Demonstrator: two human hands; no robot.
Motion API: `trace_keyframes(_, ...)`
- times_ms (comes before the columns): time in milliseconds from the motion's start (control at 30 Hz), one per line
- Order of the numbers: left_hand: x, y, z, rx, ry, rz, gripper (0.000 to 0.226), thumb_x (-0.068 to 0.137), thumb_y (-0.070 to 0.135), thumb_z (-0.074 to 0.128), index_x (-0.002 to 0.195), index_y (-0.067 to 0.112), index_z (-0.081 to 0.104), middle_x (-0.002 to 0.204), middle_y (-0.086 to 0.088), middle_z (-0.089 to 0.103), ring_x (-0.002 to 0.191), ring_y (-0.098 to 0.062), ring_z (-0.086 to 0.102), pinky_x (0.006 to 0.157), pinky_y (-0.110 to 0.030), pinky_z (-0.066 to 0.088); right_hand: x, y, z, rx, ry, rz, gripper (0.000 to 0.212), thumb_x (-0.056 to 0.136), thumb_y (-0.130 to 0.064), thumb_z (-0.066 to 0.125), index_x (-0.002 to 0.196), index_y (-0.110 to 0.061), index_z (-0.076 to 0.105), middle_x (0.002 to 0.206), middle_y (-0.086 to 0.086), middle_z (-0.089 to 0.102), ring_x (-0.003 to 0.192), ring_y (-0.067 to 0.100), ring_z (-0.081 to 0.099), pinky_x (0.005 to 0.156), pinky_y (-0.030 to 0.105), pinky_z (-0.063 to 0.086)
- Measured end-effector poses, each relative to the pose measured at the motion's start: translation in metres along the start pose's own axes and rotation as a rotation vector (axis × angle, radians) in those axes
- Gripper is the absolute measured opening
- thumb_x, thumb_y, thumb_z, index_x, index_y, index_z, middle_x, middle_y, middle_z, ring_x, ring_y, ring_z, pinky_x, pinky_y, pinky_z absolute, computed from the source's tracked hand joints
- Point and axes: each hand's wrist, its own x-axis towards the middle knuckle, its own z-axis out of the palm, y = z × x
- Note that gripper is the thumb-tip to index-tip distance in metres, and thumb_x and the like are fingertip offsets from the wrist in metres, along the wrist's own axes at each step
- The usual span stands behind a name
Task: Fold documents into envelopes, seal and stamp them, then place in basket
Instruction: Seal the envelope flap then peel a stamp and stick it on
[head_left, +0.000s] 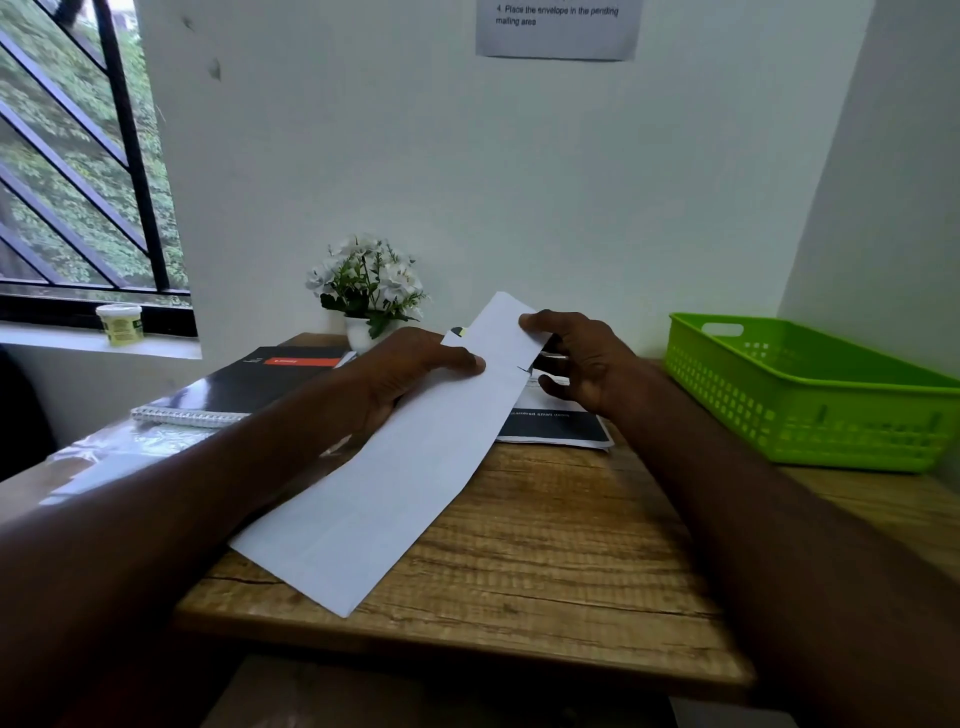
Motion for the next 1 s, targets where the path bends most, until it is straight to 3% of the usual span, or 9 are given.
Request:
trace_keyframes(200,0.0013,-0.0006,-0.0011,0.015,0.007,0.000,0.026,0.082,0.013,0.080,0.105,0.003,0.074,0.096,-0.020,0.077,0.070,-0.028,0.073,0.071,-0.036,0.061,-0.0024,-0.0017,0.0031,-0.033,-0.036,0.048,0.026,0.078,-0.028,0.079,0.099,-0.020,0.066,0.099,0.003,0.071,0.082,0.020,0.068,0.077,0.038,0.044)
trace_keyframes(400,-0.0011,0.0012,0.0002,0.000,-0.004,-0.009,0.023,0.084,0.012,0.078,0.104,0.003,0.073,0.091,-0.019,0.077,0.067,-0.026,0.074,0.064,-0.033,0.061,-0.0017,0.0000,0.0017,-0.011,0.013,-0.002,0.016,0.084,-0.026,0.079,0.090,-0.018,0.066,0.090,0.002,0.071,0.084,0.020,0.068,0.075,0.035,0.045)
trace_keyframes(700,-0.0021,0.0016,0.0001,0.004,0.007,-0.009,0.012,0.084,0.011,0.077,0.094,0.007,0.072,0.086,-0.017,0.076,0.065,-0.025,0.072,0.066,-0.032,0.061,-0.0068,-0.0004,0.0025,-0.074,-0.087,0.065,0.017,0.083,-0.026,0.077,0.095,-0.018,0.065,0.095,0.003,0.069,0.078,0.018,0.065,0.077,0.035,0.046)
trace_keyframes(833,-0.0010,0.0014,-0.0007,0.005,-0.002,-0.011,0.021,0.084,0.013,0.078,0.102,0.005,0.072,0.091,-0.018,0.077,0.069,-0.027,0.073,0.072,-0.035,0.060,-0.0057,0.0001,0.0053,-0.046,-0.036,0.026,0.022,0.082,-0.027,0.079,0.098,-0.018,0.067,0.094,0.003,0.069,0.074,0.017,0.066,0.072,0.032,0.047)
trace_keyframes(1000,-0.0014,0.0024,0.0001,0.040,0.014,-0.018,0.023,0.083,0.014,0.079,0.103,0.004,0.072,0.088,-0.017,0.077,0.066,-0.025,0.072,0.064,-0.032,0.061,-0.0059,-0.0001,0.0031,-0.048,-0.050,0.039,0.023,0.079,-0.023,0.079,0.098,-0.016,0.067,0.094,0.004,0.067,0.070,0.017,0.066,0.067,0.030,0.048)
